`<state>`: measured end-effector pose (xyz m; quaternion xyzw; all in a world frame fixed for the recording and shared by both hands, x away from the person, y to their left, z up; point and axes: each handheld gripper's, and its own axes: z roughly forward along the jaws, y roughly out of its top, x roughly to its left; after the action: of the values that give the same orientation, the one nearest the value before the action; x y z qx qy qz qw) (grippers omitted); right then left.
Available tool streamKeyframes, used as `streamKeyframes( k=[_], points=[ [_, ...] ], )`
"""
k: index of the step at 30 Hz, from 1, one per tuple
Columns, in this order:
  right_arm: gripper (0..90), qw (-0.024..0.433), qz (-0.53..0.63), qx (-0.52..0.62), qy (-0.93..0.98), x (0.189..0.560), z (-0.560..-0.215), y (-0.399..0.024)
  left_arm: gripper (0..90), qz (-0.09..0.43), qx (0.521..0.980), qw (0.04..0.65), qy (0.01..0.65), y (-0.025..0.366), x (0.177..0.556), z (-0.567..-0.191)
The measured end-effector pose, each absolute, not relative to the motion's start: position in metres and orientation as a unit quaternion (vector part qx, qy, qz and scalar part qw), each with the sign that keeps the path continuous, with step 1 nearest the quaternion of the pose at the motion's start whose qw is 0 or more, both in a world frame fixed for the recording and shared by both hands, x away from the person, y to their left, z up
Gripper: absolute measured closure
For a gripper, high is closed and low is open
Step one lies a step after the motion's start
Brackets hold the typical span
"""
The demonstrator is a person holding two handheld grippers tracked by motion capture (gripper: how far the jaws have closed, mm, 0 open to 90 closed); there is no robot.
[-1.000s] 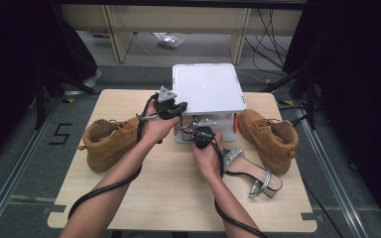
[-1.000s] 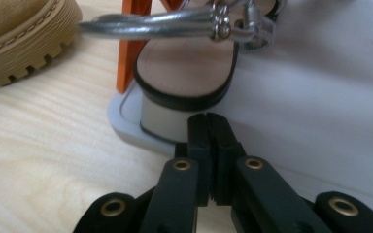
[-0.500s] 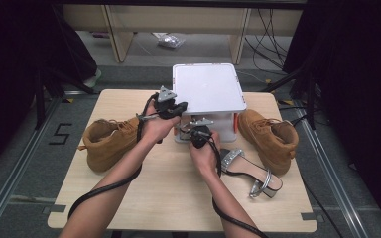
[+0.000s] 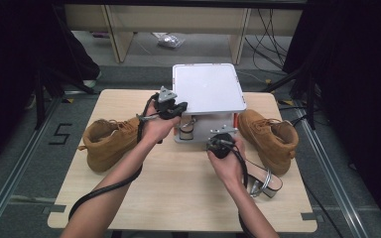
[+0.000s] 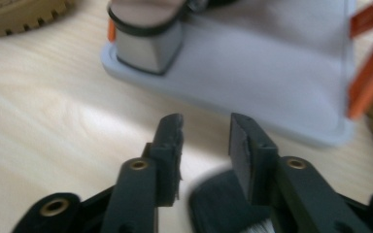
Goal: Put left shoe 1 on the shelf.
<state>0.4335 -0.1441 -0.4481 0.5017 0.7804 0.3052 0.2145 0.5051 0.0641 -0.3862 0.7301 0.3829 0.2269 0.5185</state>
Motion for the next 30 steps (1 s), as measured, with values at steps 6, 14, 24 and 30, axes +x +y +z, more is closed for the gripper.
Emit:
streamKeyframes(
  k=[6,14,24,30],
  points=[
    [57.9,0.203,0.298,0.505,0.784,0.419,-0.438,-0.175,89.7,0.225,0.73,0.52,0.382,0.065,0.506,-0.386],
    [50.3,0.186,0.289,0.518,0.784,0.405,-0.432,-0.206,89.7,0.226,0.731,0.519,0.382,0.065,0.506,-0.386],
    [45.0,0.169,0.279,0.516,0.792,0.393,-0.424,-0.227,89.7,0.225,0.731,0.519,0.382,0.065,0.506,-0.386],
    [41.1,0.16,0.266,0.514,0.8,0.389,-0.423,-0.24,89.7,0.224,0.732,0.518,0.381,0.065,0.506,-0.386]
  ],
)
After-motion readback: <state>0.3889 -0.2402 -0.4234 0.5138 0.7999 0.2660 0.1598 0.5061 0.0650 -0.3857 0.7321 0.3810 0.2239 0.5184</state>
